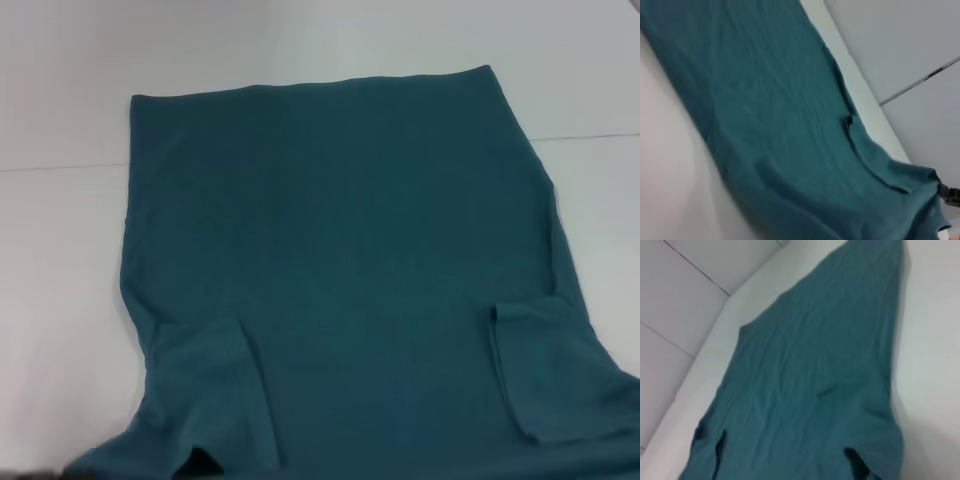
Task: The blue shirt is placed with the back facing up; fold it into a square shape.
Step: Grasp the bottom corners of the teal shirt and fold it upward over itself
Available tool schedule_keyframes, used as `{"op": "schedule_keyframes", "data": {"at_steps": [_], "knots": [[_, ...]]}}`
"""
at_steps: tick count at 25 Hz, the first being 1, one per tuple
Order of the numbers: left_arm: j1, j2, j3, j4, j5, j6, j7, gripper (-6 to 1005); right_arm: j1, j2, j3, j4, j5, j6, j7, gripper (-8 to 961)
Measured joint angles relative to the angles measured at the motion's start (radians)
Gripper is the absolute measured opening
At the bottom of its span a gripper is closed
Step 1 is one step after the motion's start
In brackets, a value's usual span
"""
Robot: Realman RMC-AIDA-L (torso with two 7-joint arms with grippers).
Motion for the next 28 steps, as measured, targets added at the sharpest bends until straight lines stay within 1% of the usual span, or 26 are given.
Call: {"op": "schedule_keyframes", "data": {"at_steps": [2, 3, 4, 5, 6, 7, 10, 14, 17, 20, 24, 28], "knots": [[-0.027, 0.006, -0.005, -0.01, -0.014, -0.015, -0.002, 34, 0.035, -0.003, 0.016, 0.0, 0.0, 0.005, 0.015, 36], [-0.027, 0.006, -0.005, -0.01, -0.014, -0.015, -0.002, 34, 0.052, -0.003, 0.021, 0.0, 0.001, 0.011, 0.021, 36], [-0.049, 0.013, -0.006, -0.023, -0.025, -0.037, -0.003, 34, 0.075, -0.004, 0.027, 0.0, 0.001, 0.019, 0.027, 36], [-0.086, 0.023, -0.006, -0.051, -0.037, -0.079, -0.004, 34, 0.094, -0.004, 0.029, 0.002, 0.001, 0.029, 0.03, 36], [-0.115, 0.031, -0.006, -0.077, -0.041, -0.117, -0.004, 34, 0.138, -0.002, 0.029, 0.007, 0.001, 0.053, 0.034, 36], [-0.127, 0.033, -0.005, -0.087, -0.043, -0.131, -0.004, 34, 0.138, -0.002, 0.029, 0.007, 0.001, 0.053, 0.034, 36], [-0.205, 0.052, 0.002, -0.155, -0.046, -0.237, -0.003, 34, 0.209, 0.005, 0.024, 0.009, -0.001, 0.092, 0.035, 36], [-0.282, 0.064, 0.005, -0.213, -0.046, -0.383, 0.0, 34, 0.29, 0.012, 0.02, 0.023, -0.001, 0.174, 0.035, 35], [-0.332, 0.068, 0.004, -0.25, -0.046, -0.493, 0.001, 34, 0.343, 0.014, 0.017, 0.059, 0.0, 0.246, 0.029, 35], [-0.377, 0.068, 0.005, -0.277, -0.059, -0.609, 0.004, 34, 0.394, 0.022, 0.015, 0.097, 0.0, 0.331, 0.021, 35], [-0.421, 0.068, 0.007, -0.32, -0.104, -0.731, 0.038, 34, 0.456, 0.038, 0.01, 0.129, 0.002, 0.444, -0.003, 35], [-0.456, 0.063, 0.008, -0.347, -0.121, -0.837, 0.065, 34, 0.505, 0.046, -0.014, 0.151, 0.015, 0.568, -0.005, 35]]}}
